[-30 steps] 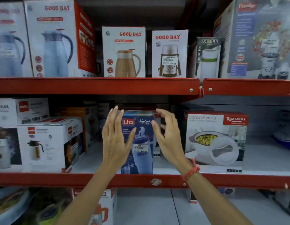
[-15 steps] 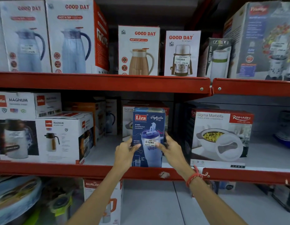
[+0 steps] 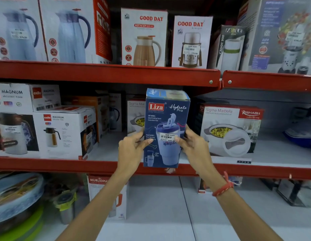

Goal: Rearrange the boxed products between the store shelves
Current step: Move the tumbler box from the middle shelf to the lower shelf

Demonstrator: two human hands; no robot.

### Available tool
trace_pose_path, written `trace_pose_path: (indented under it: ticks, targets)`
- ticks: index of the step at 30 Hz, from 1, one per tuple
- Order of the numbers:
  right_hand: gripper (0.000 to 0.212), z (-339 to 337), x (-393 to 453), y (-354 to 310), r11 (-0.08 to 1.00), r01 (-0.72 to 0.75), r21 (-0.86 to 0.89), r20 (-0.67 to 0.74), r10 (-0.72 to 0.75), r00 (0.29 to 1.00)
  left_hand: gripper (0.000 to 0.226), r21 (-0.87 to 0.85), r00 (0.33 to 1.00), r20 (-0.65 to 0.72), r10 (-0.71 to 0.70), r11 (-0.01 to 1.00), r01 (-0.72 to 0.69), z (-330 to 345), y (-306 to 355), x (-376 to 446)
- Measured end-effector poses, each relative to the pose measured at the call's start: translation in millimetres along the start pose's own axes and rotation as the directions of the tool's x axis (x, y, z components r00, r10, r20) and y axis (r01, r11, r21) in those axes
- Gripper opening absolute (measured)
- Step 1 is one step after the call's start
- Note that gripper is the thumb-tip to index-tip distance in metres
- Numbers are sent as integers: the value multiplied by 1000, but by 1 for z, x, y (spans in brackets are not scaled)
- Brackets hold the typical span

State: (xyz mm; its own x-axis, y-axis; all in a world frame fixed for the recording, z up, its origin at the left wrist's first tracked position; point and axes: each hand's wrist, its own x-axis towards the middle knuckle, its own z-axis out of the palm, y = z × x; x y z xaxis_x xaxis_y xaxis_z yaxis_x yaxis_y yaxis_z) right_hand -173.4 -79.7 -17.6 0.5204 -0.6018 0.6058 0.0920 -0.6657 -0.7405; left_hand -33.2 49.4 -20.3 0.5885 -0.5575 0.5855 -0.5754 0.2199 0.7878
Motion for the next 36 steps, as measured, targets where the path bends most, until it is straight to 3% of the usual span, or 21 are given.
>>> trace_pose_path:
  ticks: [13,17,27,36]
  targets:
    - [52,-45,-88,-4,999,-7,39,-71,10,997,44,-268,988,71,-139,951,153,29,14,-80]
    - [50,-58,-111,10,997,-45,69,-54,49,997,47,-263,977,111,-179,943,203,43,7,-98]
    - [52,-71,-172,86,928,-348,130,47,345,937,35,-120,888,149,-434,884,452,83,-53,-159]
    - [48,-53,-203,155,867,-491,87,60,488,871,33,-1,833,81,-548,836,549,120,-116,-197]
